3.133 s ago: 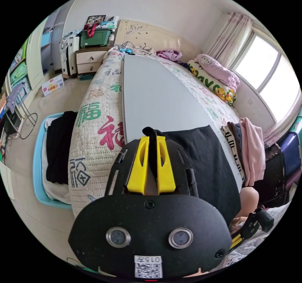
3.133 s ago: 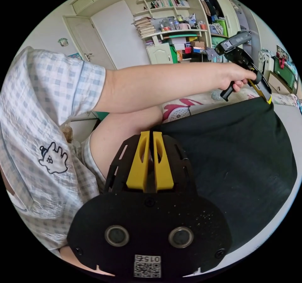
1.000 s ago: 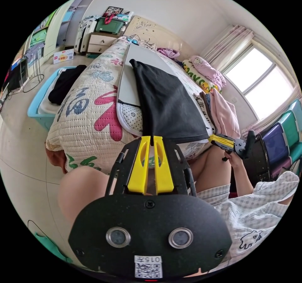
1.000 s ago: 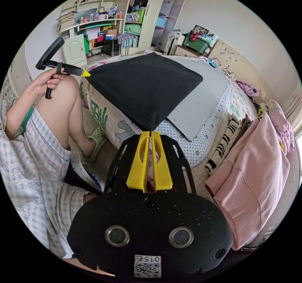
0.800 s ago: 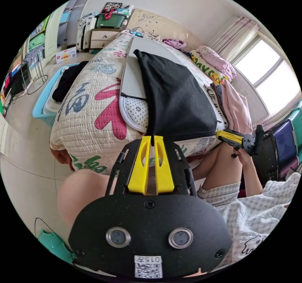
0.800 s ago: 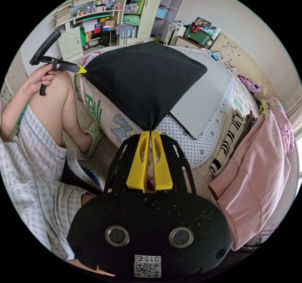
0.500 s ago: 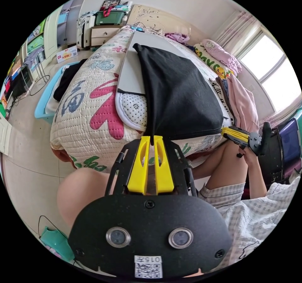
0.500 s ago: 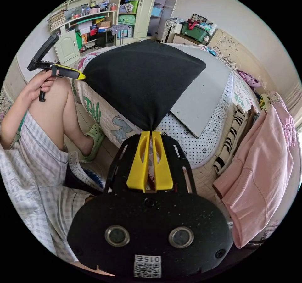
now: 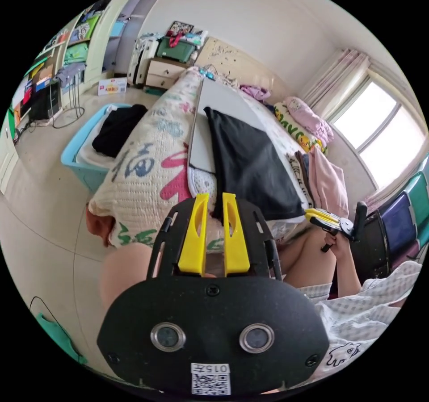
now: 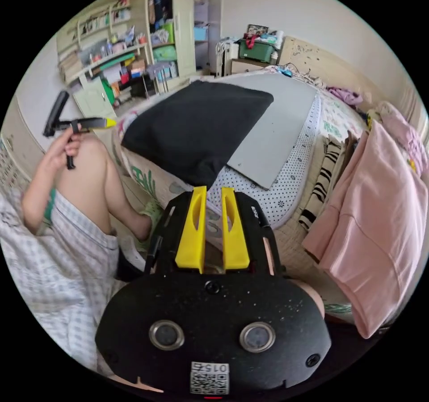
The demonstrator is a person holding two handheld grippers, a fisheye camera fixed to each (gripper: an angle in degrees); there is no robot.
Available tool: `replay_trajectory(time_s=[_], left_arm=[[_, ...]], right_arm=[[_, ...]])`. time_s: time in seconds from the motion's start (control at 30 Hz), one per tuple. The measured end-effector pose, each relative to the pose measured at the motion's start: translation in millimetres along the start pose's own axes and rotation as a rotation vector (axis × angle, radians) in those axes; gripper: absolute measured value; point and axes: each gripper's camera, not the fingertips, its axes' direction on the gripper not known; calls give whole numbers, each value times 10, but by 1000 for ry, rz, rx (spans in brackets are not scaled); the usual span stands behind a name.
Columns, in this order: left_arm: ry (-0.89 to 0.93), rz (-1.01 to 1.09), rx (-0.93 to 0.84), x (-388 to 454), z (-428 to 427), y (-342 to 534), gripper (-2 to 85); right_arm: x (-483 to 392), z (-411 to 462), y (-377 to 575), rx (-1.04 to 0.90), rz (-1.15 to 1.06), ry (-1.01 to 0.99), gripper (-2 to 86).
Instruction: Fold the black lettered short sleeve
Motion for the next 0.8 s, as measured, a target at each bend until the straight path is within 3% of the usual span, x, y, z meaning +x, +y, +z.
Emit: replay_trajectory(time_s=[0.13, 0.37, 0.57, 0.8], left_arm=[[-6, 60, 122, 72, -293, -458, 51], [58, 137, 125, 365, 295, -1736, 59], [17, 216, -36, 771, 1367, -2577, 56], [-128, 283, -146, 822, 2131, -2962, 15]], right_arm=[[441, -310, -342, 89, 61, -133, 70], [655, -522, -1465, 230, -25, -36, 43], [641, 116, -2639, 124, -136, -107, 9], [574, 1185, -2954, -248, -255, -105, -5]])
